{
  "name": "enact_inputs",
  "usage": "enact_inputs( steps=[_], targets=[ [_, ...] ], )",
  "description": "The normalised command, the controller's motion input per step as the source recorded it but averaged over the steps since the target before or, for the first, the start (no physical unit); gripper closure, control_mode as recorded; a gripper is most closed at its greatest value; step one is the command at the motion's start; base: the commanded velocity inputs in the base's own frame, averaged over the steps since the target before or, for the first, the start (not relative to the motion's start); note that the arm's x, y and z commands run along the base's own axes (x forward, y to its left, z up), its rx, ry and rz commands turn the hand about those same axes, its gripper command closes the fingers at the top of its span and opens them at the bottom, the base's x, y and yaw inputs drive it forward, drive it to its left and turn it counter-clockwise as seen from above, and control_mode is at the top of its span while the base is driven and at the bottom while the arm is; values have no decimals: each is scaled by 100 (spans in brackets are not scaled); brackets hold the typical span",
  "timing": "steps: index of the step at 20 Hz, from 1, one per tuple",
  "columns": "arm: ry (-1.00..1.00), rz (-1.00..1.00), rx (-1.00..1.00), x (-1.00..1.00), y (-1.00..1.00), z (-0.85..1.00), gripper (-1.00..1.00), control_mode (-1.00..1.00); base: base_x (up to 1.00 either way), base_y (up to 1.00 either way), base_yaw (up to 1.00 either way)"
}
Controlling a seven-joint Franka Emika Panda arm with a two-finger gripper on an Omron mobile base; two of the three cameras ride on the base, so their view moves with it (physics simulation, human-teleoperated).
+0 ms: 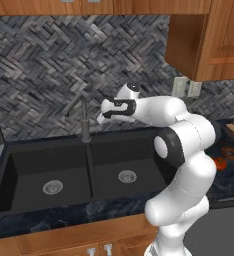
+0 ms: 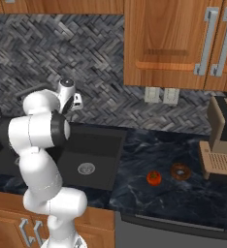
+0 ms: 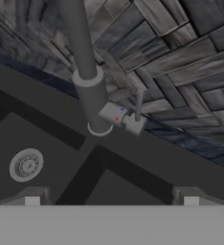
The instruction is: Turn on the sink faucet. Then move the tomato from the counter to the sink. Turn off the sink. Move the vegetable from the sink to the pot next to the stove. Finally move the pot to the front left burner.
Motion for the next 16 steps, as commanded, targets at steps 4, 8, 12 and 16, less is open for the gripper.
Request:
enact_inputs(
  steps=[4, 8, 12, 16],
  targets=[
    [0, 0, 2, 54, 0, -15, -100, -100, 0, 0, 0],
    [0, 0, 2, 49, 2, -10, -100, -100, 0, 0, 0],
    [0, 0, 0, 43, 4, -16, -100, -100, 0, 0, 0],
    [0, 0, 0, 38, 8, -23, -100, -100, 0, 0, 0]
  ],
)
